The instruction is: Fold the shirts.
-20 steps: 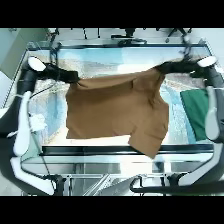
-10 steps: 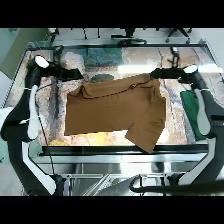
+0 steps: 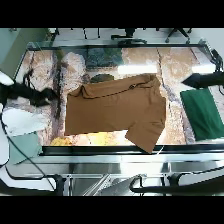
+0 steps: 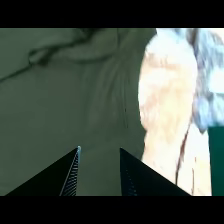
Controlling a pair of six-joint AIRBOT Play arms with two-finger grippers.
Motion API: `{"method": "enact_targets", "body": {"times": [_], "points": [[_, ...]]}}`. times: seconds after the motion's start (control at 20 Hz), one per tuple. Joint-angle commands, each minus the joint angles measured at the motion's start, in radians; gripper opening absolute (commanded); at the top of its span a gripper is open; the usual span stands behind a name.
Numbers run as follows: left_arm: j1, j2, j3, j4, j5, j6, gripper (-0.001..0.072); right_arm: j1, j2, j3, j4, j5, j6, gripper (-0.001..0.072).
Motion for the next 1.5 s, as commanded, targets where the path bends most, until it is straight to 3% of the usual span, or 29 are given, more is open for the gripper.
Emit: {"method": "enact_targets", "body": {"times": [0.0,0.2,0.45,0.5,0.65,0.7,0.75,1.3,1.45], "points": [[0.041,0.109,-0.348,-0.003,0.093,0.038,0.0706,-0.099,0.066,-0.174,-0.014,0.066,0.022,0.0298],[0.02,0.089,-0.511,-0.068,0.161,0.095,0.0706,-0.135,0.074,-0.308,-0.014,0.066,0.013,0.0302],[-0.027,-0.009,-0.513,-0.107,0.188,0.108,0.0705,-0.091,0.074,-0.479,-0.013,0.057,-0.001,0.0305],[-0.027,-0.023,-0.499,-0.109,0.181,0.108,0.066,-0.078,0.072,-0.512,-0.014,0.046,-0.01,0.0305],[-0.027,-0.035,-0.46,-0.108,0.151,0.109,0.017,-0.039,0.071,-0.589,-0.014,-0.008,-0.024,0.0305],[-0.027,-0.035,-0.447,-0.107,0.14,0.11,0.0084,-0.024,0.069,-0.607,-0.015,-0.025,-0.024,0.0305],[-0.027,-0.035,-0.436,-0.108,0.135,0.111,0.0046,-0.008,0.064,-0.62,-0.015,-0.042,-0.024,0.0305],[-0.027,-0.035,-0.426,-0.108,0.132,0.116,0.0013,0.079,-0.014,-0.626,-0.002,-0.129,-0.021,0.0292],[-0.027,-0.031,-0.426,-0.117,0.127,0.117,0.0012,0.085,-0.012,-0.626,0.103,-0.095,-0.089,0.0017]]}}
